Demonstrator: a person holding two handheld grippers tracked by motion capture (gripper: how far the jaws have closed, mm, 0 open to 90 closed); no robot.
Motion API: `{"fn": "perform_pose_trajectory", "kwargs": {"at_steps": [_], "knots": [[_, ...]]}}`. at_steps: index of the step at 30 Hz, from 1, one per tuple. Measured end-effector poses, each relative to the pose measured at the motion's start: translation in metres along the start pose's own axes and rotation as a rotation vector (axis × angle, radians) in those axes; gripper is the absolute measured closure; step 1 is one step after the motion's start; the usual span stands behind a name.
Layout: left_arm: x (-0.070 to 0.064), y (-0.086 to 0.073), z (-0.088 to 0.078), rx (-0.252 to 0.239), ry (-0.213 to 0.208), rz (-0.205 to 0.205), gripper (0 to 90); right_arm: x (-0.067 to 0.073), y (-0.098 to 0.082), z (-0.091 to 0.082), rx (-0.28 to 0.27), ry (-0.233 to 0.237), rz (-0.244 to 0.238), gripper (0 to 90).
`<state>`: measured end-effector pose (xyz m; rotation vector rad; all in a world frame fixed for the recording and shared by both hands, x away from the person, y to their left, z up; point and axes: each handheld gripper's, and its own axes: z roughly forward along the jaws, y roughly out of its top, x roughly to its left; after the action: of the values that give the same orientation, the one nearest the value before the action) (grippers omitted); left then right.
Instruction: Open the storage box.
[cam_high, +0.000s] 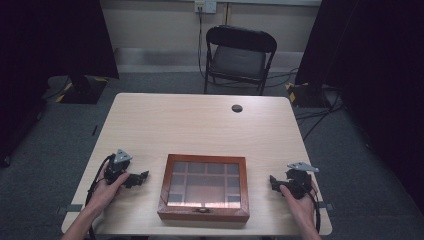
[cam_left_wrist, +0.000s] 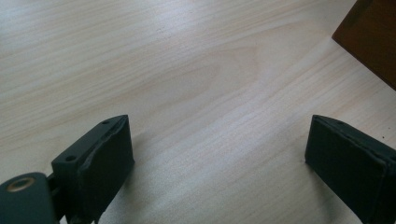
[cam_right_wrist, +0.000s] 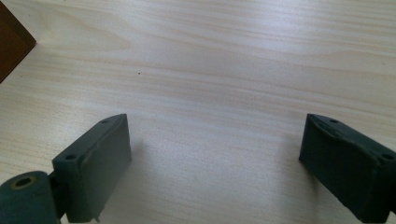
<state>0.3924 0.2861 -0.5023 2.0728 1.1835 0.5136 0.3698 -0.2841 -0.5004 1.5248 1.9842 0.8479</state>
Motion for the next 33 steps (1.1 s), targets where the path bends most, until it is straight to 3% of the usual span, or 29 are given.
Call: {"fn": "perform_pose_trajectory", "kwargs": {"at_steps": [11, 14, 19, 22, 33], "knots": [[0.0, 0.0, 0.0, 0.003, 0.0, 0.001, 6.8, 0.0, 0.0, -0.001, 0.007, 0.005, -0.001, 8.7], [0.0, 0.0, 0.0, 0.003, 0.0, 0.001, 6.8, 0.0, 0.0, -0.003, 0.005, 0.017, -0.012, 16.1], [0.0, 0.0, 0.0, 0.003, 0.0, 0.001, 6.8, 0.004, 0.002, -0.006, -0.005, 0.05, -0.037, 18.4], [0.0, 0.0, 0.0, 0.001, 0.0, -0.001, 6.8, 0.007, 0.005, -0.009, 0.001, 0.115, -0.039, 21.3], [0.0, 0.0, 0.0, 0.002, 0.0, -0.001, 6.8, 0.02, 0.018, -0.021, -0.033, 0.226, -0.06, 26.3]]}}
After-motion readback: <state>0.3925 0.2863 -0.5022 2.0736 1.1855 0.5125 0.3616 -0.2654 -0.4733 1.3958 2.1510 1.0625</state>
